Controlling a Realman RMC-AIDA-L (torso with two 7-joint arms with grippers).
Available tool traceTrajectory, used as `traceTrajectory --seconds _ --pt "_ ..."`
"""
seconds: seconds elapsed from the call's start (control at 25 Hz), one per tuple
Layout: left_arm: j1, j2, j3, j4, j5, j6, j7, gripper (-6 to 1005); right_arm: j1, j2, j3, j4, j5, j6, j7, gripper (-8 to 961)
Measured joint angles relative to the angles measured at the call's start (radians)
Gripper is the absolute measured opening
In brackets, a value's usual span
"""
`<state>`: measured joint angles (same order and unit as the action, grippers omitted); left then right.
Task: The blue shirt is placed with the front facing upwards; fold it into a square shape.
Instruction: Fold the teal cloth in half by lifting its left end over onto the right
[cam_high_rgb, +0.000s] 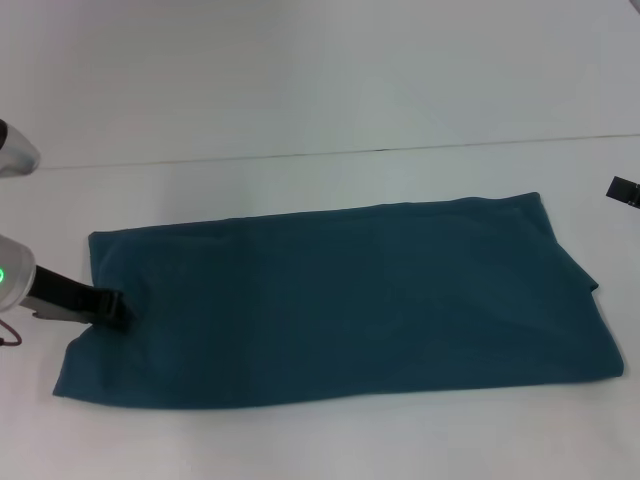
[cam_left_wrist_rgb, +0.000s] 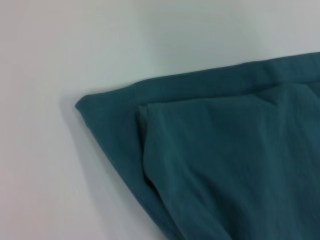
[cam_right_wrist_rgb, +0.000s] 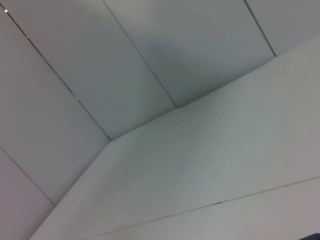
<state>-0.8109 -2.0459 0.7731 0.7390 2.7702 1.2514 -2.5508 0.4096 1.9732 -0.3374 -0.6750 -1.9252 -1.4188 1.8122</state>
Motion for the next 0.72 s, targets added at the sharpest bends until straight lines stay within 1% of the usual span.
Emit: traceTrajectory --seconds 0.16,0.24,0.28,0.36,0.64,0.72 --pt "0.006 0.014 0.0 0.002 0.0 0.01 0.0 82 0.0 0.0 0.0 0.001 0.0 0.003 -0.001 917" --pt "0.007 0.016 0.0 0.002 0.0 0.011 0.0 82 0.0 -0.001 0.001 0.002 0.0 0.005 -0.001 917" --pt "0.011 0.023 -0.005 0.003 0.001 0.015 0.0 82 -0.001 -0.001 0.001 0.003 0.0 0.007 -0.001 917" --pt "0.014 0.029 -0.01 0.003 0.001 0.016 0.0 82 -0.002 0.0 0.001 0.004 0.0 0.01 -0.002 917" --pt "0.022 0.04 -0.012 0.009 0.008 0.031 0.01 83 0.001 0.001 0.002 0.003 0.0 0.01 0.0 917" --pt "0.028 0.045 -0.025 0.016 0.009 0.035 0.012 83 0.001 0.001 0.002 0.003 0.0 0.011 0.001 917"
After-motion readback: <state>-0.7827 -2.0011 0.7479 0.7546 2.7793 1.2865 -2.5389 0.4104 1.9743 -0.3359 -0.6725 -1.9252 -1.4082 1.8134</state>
